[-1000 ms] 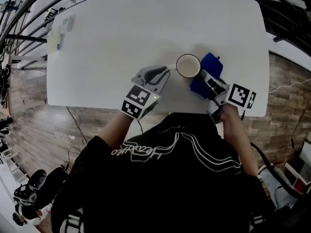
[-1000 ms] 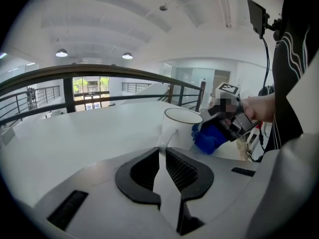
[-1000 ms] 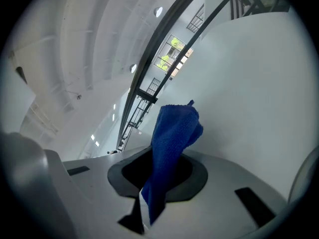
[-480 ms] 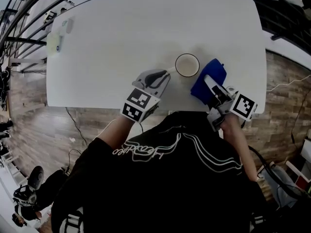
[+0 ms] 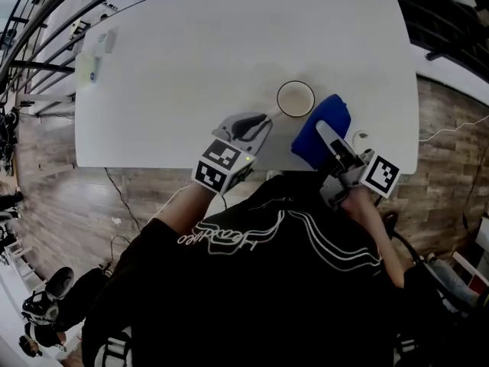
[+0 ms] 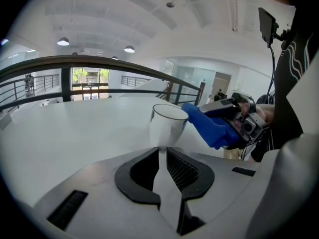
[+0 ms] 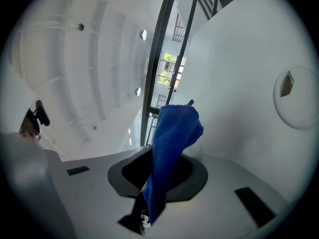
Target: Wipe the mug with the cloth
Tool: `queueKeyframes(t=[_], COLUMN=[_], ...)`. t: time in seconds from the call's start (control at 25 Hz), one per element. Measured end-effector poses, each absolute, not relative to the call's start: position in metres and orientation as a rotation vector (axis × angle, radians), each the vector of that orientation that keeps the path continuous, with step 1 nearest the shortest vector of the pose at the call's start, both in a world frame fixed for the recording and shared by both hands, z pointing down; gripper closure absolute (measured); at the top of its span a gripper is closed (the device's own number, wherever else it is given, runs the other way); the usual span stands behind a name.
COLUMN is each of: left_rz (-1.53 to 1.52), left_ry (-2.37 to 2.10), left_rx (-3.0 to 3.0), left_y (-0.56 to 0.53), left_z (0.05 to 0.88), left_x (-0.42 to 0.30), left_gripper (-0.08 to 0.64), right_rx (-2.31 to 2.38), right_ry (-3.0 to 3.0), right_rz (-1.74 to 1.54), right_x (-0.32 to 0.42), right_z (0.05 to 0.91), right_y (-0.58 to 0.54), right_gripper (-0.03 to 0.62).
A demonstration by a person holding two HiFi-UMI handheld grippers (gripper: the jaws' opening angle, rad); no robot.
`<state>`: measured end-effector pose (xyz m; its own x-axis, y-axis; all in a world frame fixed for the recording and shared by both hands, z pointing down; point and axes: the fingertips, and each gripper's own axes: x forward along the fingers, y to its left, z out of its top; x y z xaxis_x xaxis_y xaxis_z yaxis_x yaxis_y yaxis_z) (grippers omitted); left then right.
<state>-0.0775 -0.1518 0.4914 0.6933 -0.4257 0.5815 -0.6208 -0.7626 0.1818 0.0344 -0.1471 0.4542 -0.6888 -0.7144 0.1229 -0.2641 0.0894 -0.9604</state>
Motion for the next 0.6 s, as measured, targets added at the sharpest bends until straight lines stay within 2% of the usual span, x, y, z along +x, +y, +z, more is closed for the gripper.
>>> queueKeyframes(t=[0.2,0.6], left_rz=[0.756,0.744], left_ry=[-0.734,-0.667], left_rx=[2.561,2.574], left_y=[-0.139,-0.131], left_z=[0.492,0.491], left_x=[-0.061,-0.049], left_gripper=[0.534,0.536], right_rx=[-0.947,-0.989], right_ry=[1.962,1.966], right_rz=[-1.643,-1.641], right_x=[0.034,0.039], right_z=[0.457,0.473], right_y=[-0.146,-0.150], right_gripper=[0.538,0.538])
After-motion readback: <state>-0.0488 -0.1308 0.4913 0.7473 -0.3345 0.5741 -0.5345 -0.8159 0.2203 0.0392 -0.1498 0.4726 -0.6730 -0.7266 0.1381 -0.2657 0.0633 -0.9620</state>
